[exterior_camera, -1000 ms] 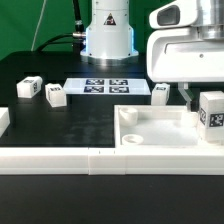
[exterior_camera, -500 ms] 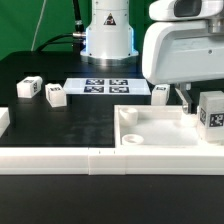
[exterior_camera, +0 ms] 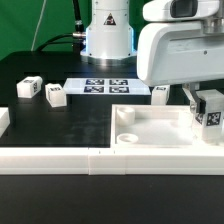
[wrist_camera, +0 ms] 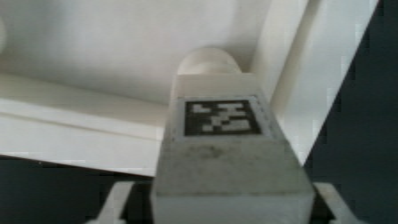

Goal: Assemble one leg

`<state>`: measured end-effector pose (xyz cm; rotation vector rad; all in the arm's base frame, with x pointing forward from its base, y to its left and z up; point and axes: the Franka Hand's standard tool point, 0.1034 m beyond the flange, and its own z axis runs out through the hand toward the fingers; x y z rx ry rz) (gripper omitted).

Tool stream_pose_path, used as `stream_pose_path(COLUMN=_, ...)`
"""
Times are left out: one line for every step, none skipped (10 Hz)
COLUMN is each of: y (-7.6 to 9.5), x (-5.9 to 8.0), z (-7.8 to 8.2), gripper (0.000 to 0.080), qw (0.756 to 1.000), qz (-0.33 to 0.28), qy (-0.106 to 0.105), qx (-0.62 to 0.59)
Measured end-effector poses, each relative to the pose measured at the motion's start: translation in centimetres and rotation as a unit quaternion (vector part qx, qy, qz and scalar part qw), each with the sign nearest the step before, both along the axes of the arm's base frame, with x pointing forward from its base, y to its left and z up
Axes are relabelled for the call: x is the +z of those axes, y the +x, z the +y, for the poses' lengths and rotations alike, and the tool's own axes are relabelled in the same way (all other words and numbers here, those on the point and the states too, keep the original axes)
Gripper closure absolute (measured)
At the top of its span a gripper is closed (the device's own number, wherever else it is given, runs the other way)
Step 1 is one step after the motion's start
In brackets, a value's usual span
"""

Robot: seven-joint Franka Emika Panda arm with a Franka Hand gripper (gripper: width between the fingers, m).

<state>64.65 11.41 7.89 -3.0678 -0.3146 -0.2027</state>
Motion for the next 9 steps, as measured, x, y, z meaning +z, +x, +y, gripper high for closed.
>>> stream_pose_path(y=0.0, x=-0.01, z=-0.01, gripper=0.0509, qw=1.0, qz=0.0, qy=0.0, qx=0.0)
stream_pose_path(y=0.0, x=-0.01, z=0.0, gripper=0.0509, qw=1.0, qz=0.001, qy=0.002, qx=-0.013)
stream_pose_path(y=0.0, x=-0.01, z=0.0, gripper=0.0509, qw=1.0, qz=0.001, qy=0.002, qx=-0.017)
stream_pose_path(y=-0.03, x=-0.03, z=0.01, gripper=0.0509, qw=0.999, qz=0.003, qy=0.005, qx=-0.038)
stream_pose_path(y=-0.27, x=-0.21, z=0.24, gripper=0.0509, qw=0.993, qz=0.011, qy=0.019, qx=-0.119)
stream_pose_path(y=-0.35, x=-0.27, z=0.23, gripper=0.0509, qw=0.982, qz=0.015, qy=0.025, qx=-0.188)
stream_pose_path(y=-0.37, x=-0.29, z=0.06, gripper=0.0509, qw=0.964, qz=0.018, qy=0.029, qx=-0.263)
stream_pose_path(y=-0.45, x=-0.32, z=-0.03, gripper=0.0509, qw=0.947, qz=0.02, qy=0.031, qx=-0.319)
stream_pose_path(y=-0.55, x=-0.35, z=-0.18, gripper=0.0509, qw=0.918, qz=0.022, qy=0.036, qx=-0.394)
